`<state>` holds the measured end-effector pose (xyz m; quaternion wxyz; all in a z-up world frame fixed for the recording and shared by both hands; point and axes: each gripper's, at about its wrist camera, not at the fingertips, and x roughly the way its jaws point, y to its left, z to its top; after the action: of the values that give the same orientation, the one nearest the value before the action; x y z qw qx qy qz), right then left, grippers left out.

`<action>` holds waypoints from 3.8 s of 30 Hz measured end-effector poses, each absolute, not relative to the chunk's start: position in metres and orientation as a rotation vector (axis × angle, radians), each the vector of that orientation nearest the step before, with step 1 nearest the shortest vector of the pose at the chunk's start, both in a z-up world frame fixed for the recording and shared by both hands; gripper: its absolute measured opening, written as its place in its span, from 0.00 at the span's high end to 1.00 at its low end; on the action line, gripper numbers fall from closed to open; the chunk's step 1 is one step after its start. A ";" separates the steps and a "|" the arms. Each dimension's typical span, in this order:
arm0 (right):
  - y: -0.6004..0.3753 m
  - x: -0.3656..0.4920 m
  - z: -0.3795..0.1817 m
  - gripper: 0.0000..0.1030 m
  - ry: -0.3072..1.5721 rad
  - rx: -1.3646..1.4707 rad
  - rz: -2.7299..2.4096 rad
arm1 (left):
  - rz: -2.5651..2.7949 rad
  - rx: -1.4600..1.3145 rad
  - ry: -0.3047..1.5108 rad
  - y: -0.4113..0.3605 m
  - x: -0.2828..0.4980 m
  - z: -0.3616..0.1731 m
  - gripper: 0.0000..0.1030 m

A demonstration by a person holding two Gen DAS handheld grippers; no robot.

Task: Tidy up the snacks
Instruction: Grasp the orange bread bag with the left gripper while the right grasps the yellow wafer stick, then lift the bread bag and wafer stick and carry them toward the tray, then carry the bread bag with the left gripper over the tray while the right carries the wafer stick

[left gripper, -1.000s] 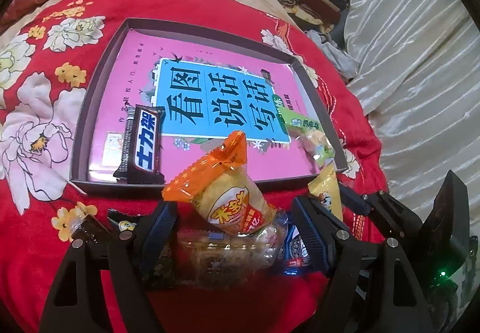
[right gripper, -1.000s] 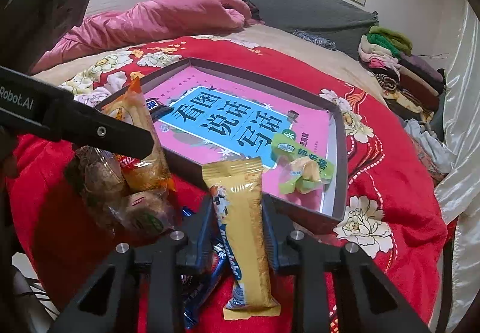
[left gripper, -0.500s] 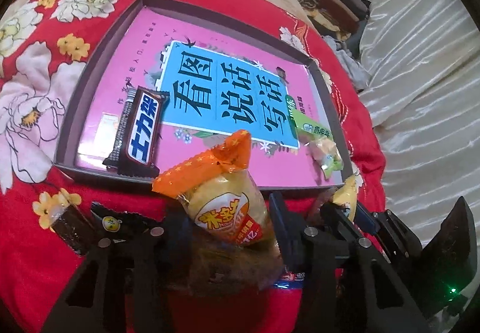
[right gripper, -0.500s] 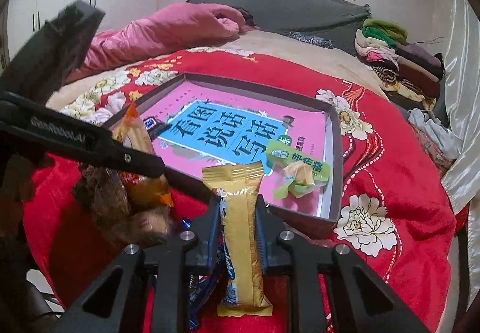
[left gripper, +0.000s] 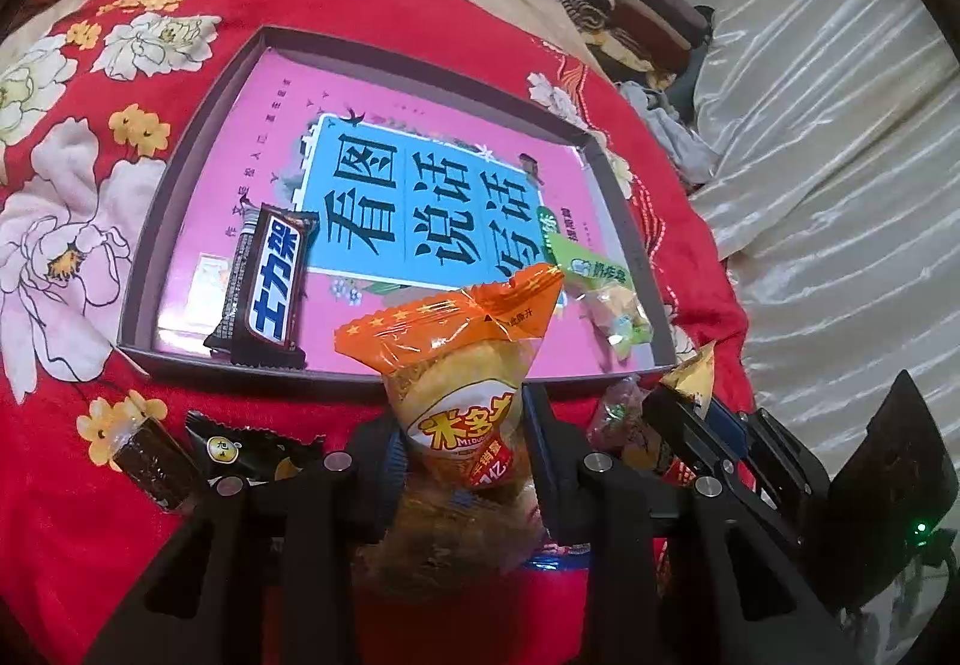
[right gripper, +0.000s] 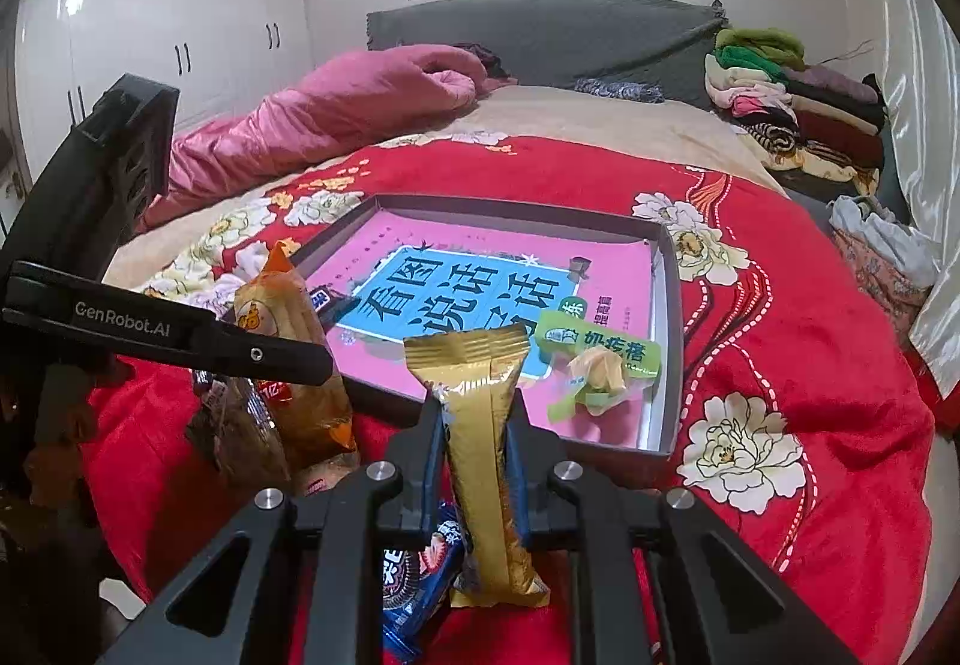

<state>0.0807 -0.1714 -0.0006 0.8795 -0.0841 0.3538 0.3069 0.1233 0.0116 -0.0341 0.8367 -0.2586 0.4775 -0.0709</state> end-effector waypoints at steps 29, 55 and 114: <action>-0.191 0.080 0.030 0.82 0.604 -0.004 0.674 | -0.161 -0.507 0.913 0.019 0.111 0.011 0.65; -0.206 0.105 0.042 0.82 0.547 0.116 0.679 | -0.096 -0.478 0.885 0.036 0.126 0.024 0.65; -0.159 0.151 -0.003 0.82 0.741 0.004 0.726 | -0.081 -0.353 1.022 0.018 0.170 -0.027 0.65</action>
<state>0.1505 -0.1595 -0.0025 0.8683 0.0019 0.3543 0.3471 0.1703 0.0176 -0.0269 0.8566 -0.1680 0.4863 -0.0385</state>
